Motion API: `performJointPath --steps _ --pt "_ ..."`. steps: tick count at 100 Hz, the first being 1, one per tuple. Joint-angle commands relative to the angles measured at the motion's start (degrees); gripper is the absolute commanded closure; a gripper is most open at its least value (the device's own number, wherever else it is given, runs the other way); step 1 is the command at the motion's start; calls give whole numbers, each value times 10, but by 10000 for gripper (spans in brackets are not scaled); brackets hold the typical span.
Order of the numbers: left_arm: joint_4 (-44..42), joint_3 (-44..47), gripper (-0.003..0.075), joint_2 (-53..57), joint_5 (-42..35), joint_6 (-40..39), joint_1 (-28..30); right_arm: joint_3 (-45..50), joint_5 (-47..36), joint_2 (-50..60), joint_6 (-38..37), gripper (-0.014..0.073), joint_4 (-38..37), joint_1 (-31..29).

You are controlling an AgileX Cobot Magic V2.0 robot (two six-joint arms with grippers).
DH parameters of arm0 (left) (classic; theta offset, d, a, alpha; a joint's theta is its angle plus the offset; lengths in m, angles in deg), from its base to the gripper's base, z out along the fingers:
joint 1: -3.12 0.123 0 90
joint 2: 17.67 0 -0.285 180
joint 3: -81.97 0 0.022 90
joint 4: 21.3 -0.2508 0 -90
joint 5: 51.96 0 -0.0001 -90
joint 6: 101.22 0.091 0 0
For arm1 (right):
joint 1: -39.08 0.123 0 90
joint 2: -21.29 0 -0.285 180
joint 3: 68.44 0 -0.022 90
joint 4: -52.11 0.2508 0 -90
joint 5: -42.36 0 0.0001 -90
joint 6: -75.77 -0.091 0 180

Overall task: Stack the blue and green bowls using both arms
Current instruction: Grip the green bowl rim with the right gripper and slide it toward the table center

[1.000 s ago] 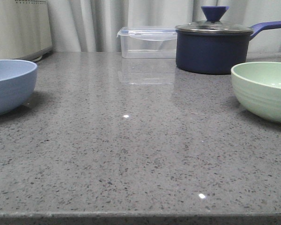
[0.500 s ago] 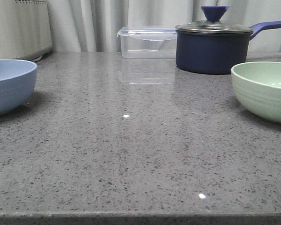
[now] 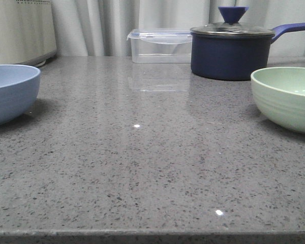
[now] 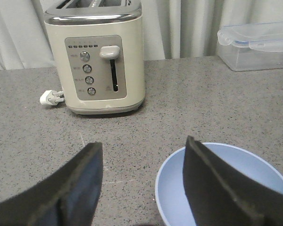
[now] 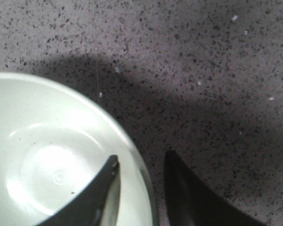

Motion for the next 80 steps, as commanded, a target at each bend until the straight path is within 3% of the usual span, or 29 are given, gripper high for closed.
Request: performJointPath --steps 1,38,60,80 --pt "5 -22 332 -3 -49 -1 3 -19 -10 16 2 438 3 -4" --pt "5 -22 332 -3 -49 -1 3 -19 -11 16 2 665 3 -4" --pt "5 -22 332 -3 -49 -1 3 -47 0 17 3 661 13 6" --pt "5 -22 332 -3 -49 -1 3 -98 6 10 7 661 19 77"
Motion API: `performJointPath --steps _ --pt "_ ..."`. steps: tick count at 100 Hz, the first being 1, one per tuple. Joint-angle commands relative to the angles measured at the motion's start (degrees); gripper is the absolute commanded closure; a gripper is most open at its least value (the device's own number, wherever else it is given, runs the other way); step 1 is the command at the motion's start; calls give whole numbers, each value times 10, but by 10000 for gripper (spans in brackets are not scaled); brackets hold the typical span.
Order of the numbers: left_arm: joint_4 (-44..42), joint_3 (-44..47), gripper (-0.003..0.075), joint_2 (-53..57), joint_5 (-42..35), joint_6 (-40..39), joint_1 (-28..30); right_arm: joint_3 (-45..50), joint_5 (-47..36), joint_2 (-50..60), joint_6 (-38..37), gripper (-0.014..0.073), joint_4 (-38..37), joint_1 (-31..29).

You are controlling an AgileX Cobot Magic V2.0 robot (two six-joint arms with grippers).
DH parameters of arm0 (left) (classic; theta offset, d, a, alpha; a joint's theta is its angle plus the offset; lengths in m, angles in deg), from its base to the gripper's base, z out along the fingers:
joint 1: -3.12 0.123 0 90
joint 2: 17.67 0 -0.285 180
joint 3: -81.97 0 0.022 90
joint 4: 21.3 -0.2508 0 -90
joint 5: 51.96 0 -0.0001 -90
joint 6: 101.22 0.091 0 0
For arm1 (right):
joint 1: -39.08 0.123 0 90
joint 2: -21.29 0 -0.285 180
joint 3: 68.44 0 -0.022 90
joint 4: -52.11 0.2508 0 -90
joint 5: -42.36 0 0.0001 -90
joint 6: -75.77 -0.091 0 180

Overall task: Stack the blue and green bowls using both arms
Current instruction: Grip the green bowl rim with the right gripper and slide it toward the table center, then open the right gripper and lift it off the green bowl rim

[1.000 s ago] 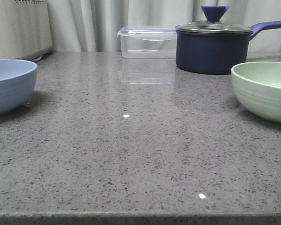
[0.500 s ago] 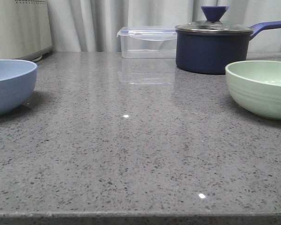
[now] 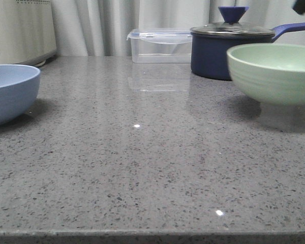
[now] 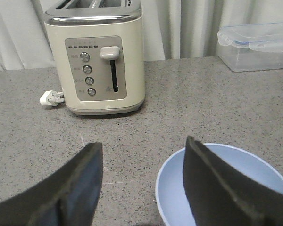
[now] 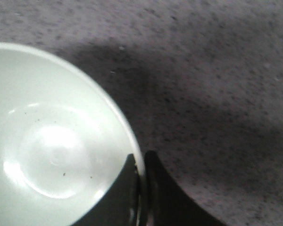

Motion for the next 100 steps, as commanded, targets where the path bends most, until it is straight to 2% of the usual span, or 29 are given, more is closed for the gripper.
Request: performJointPath --steps 1,25,53,90,100 --pt "5 -21 332 -3 -48 -1 3 -38 -11 9 7 661 12 31" --pt "5 -21 332 -3 -48 -1 3 -102 -11 -53 7 661 30 118" --pt "5 -21 332 -3 -48 -1 3 -162 -37 -126 7 661 43 188" --pt "5 -21 332 -3 -48 -1 3 -202 -38 -181 7 661 45 223" --pt "5 -21 332 -3 -48 -1 3 -202 -37 -181 7 631 45 223"
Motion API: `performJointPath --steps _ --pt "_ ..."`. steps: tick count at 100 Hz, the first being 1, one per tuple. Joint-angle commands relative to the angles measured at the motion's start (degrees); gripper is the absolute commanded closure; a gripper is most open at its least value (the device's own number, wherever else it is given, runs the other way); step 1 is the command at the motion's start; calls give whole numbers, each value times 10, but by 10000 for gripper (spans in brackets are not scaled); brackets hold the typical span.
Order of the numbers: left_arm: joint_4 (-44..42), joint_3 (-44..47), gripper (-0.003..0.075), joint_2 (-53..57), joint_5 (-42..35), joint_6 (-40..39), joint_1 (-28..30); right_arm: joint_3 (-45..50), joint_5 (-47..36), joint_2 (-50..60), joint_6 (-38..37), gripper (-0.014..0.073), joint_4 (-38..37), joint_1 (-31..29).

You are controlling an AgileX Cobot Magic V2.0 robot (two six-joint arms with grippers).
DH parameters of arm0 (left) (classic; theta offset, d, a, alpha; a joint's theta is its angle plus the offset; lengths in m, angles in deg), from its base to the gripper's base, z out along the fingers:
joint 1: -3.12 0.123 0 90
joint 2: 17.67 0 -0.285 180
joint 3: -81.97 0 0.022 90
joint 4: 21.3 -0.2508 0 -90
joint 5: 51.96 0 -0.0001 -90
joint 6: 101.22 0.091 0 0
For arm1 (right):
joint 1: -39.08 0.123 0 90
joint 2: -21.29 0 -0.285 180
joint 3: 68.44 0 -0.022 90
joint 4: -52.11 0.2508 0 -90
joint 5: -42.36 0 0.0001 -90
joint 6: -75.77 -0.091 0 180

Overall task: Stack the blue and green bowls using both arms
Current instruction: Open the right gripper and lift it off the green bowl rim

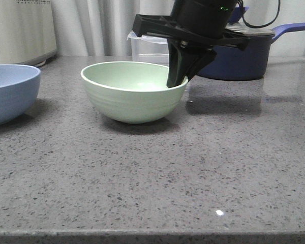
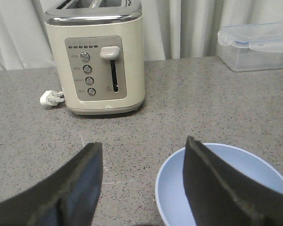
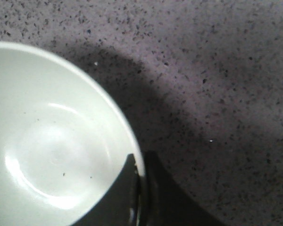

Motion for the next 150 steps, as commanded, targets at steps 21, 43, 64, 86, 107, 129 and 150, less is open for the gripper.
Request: performJointPath --steps 21,43,64,86,107,129,150 --pt "5 -21 332 -3 -48 -1 3 -20 -13 28 6 420 6 0" --pt "5 -21 332 -3 -48 -1 3 -20 -11 33 6 375 6 0" --pt "5 -21 332 -3 -49 -1 3 -19 -5 66 6 375 6 0" --pt "5 -21 332 -3 -52 -1 3 -17 22 111 7 375 0 0" --pt "5 -21 332 -3 -53 -1 3 25 17 160 8 382 -1 0" --pt "5 -21 332 -3 -53 -1 3 104 -19 192 9 382 -1 0" --pt "5 -21 332 -3 -53 -1 3 171 -56 198 10 524 -1 0"
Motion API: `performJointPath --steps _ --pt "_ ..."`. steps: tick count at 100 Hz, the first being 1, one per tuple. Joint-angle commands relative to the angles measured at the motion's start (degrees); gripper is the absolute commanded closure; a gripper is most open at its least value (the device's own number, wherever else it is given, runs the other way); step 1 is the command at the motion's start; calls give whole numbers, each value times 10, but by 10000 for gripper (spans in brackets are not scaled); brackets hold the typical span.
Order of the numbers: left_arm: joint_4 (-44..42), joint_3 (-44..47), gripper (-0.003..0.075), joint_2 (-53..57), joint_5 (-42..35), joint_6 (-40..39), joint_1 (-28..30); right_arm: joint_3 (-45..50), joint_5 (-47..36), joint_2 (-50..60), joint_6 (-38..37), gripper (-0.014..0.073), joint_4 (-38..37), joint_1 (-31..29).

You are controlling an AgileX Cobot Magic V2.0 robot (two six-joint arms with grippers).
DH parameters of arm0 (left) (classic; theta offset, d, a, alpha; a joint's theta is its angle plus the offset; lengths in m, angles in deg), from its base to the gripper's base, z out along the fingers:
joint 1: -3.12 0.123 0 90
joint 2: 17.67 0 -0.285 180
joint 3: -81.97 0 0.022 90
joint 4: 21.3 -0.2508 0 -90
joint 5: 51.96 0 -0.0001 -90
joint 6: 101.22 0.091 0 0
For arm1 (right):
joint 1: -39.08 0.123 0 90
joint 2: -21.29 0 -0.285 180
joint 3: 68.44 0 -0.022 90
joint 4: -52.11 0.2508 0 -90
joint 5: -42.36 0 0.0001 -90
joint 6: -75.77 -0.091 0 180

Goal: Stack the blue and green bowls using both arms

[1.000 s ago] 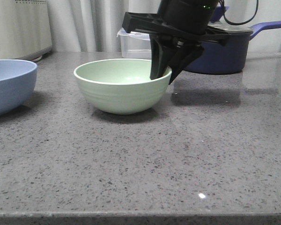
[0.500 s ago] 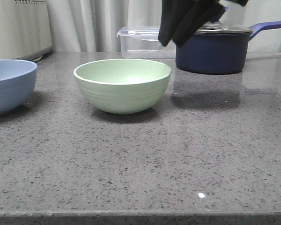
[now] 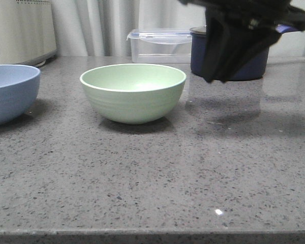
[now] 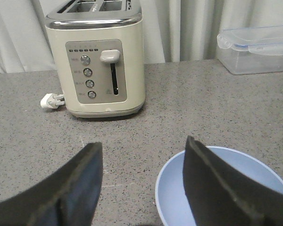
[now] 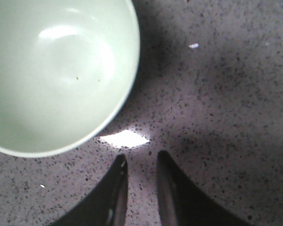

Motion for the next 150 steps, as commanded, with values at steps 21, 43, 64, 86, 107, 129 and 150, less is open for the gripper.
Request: performJointPath --steps 21,43,64,86,107,129,150 --pt "5 -21 332 -3 -48 -1 3 35 -87 22 10 662 7 1" --pt "5 -21 332 -3 -59 -1 3 35 -110 -7 13 662 9 18" --pt "5 -21 332 -3 -67 -1 3 35 -127 -11 13 662 18 28" --pt "5 -21 332 -3 -67 -1 3 35 -136 -12 13 662 24 28" --pt "5 -21 332 -3 -65 -1 3 35 -145 -12 13 662 27 28" --pt "5 -21 332 -3 -65 -1 3 35 -150 -12 13 662 36 28" --pt "5 -21 332 -3 -63 -1 3 35 -150 -12 13 662 41 28"
